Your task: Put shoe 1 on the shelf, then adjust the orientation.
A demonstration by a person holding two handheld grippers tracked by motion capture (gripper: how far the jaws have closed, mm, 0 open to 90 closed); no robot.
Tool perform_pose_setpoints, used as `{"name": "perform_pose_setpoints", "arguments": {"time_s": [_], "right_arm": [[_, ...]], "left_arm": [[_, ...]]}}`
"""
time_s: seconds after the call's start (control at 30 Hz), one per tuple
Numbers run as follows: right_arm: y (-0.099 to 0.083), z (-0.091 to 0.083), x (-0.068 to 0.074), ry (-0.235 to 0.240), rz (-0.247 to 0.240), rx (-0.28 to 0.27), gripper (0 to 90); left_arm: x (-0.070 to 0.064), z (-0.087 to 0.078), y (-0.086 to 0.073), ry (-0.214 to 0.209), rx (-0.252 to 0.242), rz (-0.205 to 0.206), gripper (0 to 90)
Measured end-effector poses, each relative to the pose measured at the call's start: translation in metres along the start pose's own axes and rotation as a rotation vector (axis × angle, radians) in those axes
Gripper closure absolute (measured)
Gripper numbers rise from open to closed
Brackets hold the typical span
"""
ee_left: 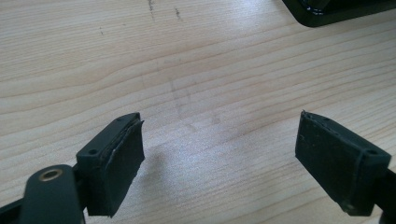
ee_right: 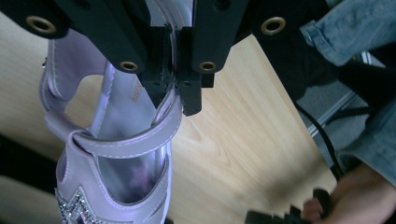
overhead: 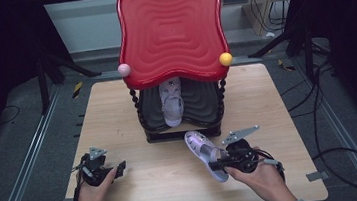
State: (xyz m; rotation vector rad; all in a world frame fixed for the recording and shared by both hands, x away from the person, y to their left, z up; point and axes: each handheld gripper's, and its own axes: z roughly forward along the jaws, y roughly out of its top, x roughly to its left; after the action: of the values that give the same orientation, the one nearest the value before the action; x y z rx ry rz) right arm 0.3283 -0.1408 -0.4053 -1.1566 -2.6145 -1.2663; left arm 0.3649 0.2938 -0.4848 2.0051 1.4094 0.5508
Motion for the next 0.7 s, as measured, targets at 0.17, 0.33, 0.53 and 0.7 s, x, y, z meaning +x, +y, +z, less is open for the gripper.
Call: {"name": "perform_pose_setpoints", "arguments": {"time_s": [0.17, 0.33, 0.53, 0.7], "right_arm": [[0.007, -0.008, 0.003, -0.012, -0.002, -0.043, 86.8], [0.015, -0.015, 0.007, -0.027, -0.006, -0.08, 86.8], [0.033, -0.024, 0.009, -0.075, 0.015, -0.162, 86.7], [0.045, -0.025, 0.007, -0.124, 0.058, -0.218, 86.7]], "left_arm": [[0.0, 0.0, 0.0, 0.0, -0.001, 0.0, 14.5], [0.001, -0.001, 0.0, 0.001, -0.001, 0.001, 14.5], [-0.001, -0.001, 0.0, 0.001, 0.0, 0.0, 14.5], [-0.001, -0.001, 0.0, 0.001, 0.0, 0.002, 14.5]]}}
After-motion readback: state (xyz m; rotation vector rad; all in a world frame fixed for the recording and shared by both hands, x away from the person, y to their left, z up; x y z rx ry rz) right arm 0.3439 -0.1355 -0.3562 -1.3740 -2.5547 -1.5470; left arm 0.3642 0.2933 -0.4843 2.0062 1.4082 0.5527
